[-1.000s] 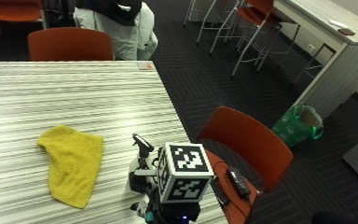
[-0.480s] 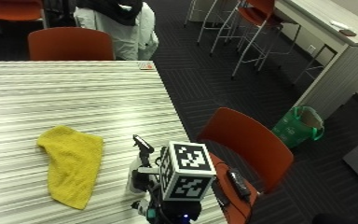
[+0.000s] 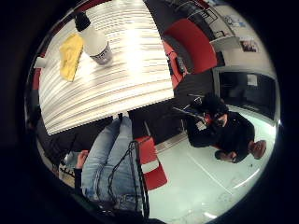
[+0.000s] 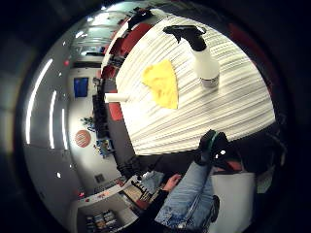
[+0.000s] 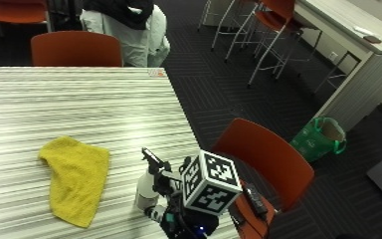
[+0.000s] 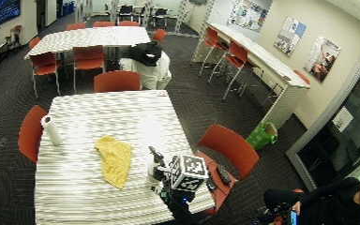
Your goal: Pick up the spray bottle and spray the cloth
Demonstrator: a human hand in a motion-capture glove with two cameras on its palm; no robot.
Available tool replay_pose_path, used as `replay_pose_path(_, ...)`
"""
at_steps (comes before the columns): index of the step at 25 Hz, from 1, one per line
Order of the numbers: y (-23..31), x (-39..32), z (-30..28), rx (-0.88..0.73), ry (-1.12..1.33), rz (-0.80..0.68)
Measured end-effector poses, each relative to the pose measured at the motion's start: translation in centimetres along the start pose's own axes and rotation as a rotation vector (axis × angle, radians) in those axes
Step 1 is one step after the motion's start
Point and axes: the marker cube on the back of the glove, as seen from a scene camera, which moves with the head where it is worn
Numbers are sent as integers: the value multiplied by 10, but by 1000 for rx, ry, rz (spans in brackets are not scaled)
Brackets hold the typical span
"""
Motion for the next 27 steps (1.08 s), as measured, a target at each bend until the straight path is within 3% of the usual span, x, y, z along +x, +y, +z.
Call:
replay_pose_path(17,-26,3,29,-2,-445,129)
replay_pose_path(27,-49,6,37,-21,-546,-25)
